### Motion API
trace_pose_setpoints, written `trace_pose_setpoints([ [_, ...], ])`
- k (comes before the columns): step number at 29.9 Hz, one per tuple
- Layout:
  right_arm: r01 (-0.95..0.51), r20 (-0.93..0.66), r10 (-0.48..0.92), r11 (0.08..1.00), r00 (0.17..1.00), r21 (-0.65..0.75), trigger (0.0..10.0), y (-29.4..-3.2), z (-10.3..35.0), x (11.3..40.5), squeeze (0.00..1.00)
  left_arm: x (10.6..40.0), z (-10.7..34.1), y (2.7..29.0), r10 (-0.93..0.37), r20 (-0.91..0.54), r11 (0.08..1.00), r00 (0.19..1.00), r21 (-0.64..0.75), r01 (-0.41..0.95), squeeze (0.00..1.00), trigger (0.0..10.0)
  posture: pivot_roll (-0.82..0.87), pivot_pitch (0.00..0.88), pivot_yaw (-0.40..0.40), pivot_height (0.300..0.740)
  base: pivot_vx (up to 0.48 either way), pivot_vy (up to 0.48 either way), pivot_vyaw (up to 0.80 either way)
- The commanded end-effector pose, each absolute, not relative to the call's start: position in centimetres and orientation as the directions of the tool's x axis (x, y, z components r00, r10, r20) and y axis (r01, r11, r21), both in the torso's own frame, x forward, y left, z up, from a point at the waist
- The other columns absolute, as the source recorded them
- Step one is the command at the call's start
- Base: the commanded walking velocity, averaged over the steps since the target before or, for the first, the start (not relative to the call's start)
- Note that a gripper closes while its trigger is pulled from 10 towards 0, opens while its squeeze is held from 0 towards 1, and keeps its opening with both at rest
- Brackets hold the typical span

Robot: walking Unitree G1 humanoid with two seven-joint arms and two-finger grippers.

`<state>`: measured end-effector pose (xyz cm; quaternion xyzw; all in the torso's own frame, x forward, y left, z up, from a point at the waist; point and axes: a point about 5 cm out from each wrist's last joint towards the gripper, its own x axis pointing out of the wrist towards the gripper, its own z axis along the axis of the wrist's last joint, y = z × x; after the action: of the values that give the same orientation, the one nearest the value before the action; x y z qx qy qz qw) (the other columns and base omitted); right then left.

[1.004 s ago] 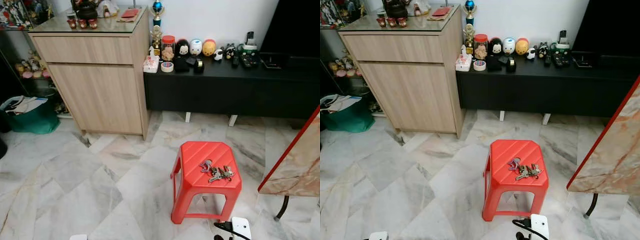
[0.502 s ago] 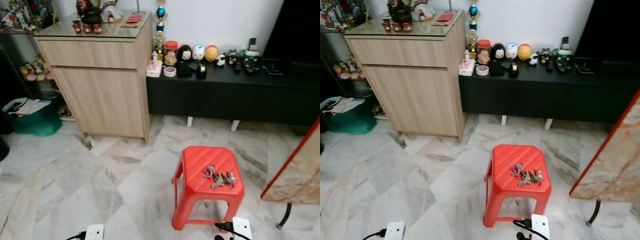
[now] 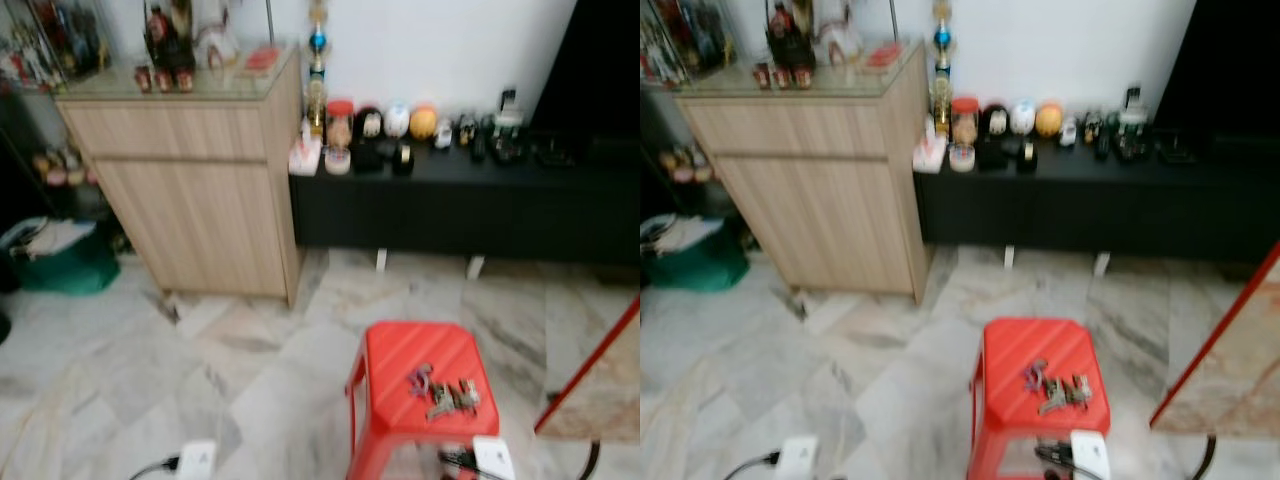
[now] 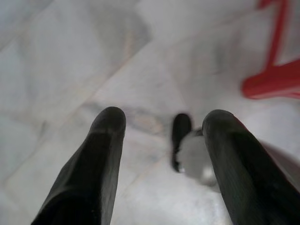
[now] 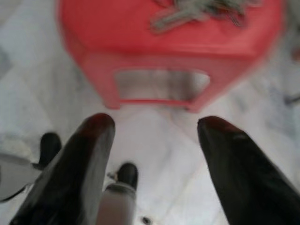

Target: Hang keys on a hook

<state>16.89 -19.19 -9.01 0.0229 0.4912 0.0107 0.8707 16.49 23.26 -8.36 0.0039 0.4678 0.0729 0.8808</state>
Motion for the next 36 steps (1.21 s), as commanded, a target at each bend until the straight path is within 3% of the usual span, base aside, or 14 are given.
trace_pose_setpoints([
  [1, -0.024, -0.852, 0.047, 0.999, 0.522, 0.040, 10.0, -19.2, -8.9, 17.1, 0.00, 16.3, -8.7, 22.5, 0.109, -0.836, 0.992, 0.538, 0.056, -0.114, 0.00, 10.0, 0.01, 0.000, -0.016, 0.740, 0.289, 0.000, 0.00],
  [16, 0.111, -0.847, -0.001, 0.992, 0.532, 0.068, 10.0, -19.4, -9.0, 16.8, 0.00, 13.4, -8.6, 26.2, 0.144, -0.846, 0.987, 0.514, 0.084, -0.140, 0.00, 10.0, 0.02, 0.000, -0.020, 0.740, 0.000, 0.000, 0.00],
  [23, 0.143, -0.848, -0.013, 0.987, 0.530, 0.074, 10.0, -19.4, -9.1, 16.7, 0.00, 13.4, -9.0, 25.0, 0.124, -0.848, 0.990, 0.515, 0.073, -0.117, 0.00, 10.0, 0.02, 0.000, -0.021, 0.740, 0.000, 0.000, 0.00],
  [30, 0.152, -0.850, -0.015, 0.985, 0.527, 0.077, 10.0, -19.3, -9.1, 16.6, 0.00, 14.8, -9.3, 22.0, 0.091, -0.845, 0.995, 0.528, 0.049, -0.092, 0.00, 10.0, 0.02, 0.000, -0.018, 0.740, 0.000, 0.000, 0.00],
  [36, 0.158, -0.848, -0.015, 0.984, 0.530, 0.081, 10.0, -19.3, -9.1, 16.6, 0.00, 14.8, -9.4, 21.3, 0.087, -0.844, 0.995, 0.529, 0.049, -0.085, 0.00, 10.0, 0.02, 0.000, -0.018, 0.740, 0.000, 0.000, 0.00],
])
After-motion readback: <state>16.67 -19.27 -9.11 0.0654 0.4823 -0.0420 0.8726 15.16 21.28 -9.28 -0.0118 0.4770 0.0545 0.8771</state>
